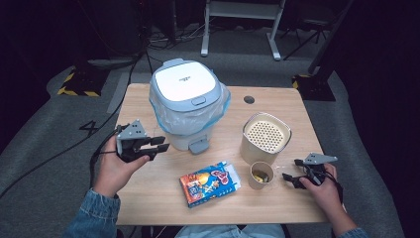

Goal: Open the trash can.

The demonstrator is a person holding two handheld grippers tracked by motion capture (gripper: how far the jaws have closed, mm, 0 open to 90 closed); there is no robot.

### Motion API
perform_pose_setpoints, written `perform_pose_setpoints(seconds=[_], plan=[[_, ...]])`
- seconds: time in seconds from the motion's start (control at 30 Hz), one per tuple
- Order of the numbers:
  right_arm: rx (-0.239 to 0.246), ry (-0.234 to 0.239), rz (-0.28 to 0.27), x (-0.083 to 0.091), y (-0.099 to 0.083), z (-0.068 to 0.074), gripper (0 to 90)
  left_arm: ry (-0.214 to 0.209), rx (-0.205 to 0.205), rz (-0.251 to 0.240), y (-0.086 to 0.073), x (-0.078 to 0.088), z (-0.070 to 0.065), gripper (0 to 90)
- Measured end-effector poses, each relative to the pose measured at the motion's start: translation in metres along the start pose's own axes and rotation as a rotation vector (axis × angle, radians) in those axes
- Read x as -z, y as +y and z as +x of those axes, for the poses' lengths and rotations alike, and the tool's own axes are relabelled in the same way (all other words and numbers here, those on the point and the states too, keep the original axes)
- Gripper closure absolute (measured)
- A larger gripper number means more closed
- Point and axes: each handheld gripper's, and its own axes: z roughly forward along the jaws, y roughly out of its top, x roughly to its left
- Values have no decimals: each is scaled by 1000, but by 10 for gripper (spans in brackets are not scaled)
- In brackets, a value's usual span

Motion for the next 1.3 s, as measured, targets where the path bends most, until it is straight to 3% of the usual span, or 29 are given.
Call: perform_pose_setpoints(seconds=[0.17,0.4,0.53,0.93,1.1,1.3], plan=[[0,-1,0,0,0,0,153,-54,-19,-42,22,-2,7,706],[0,-1,0,0,0,0,153,-90,-36,-79,46,-6,11,717],[-1,-2,-1,0,0,0,153,-101,-60,-87,60,-7,14,725],[-5,-6,-1,0,0,1,154,-190,-71,-121,100,-20,24,800],[-5,-6,-1,0,0,1,154,-243,-129,-159,113,-25,31,780],[-6,-6,-1,0,0,1,154,-238,-103,-171,123,-35,39,795]])
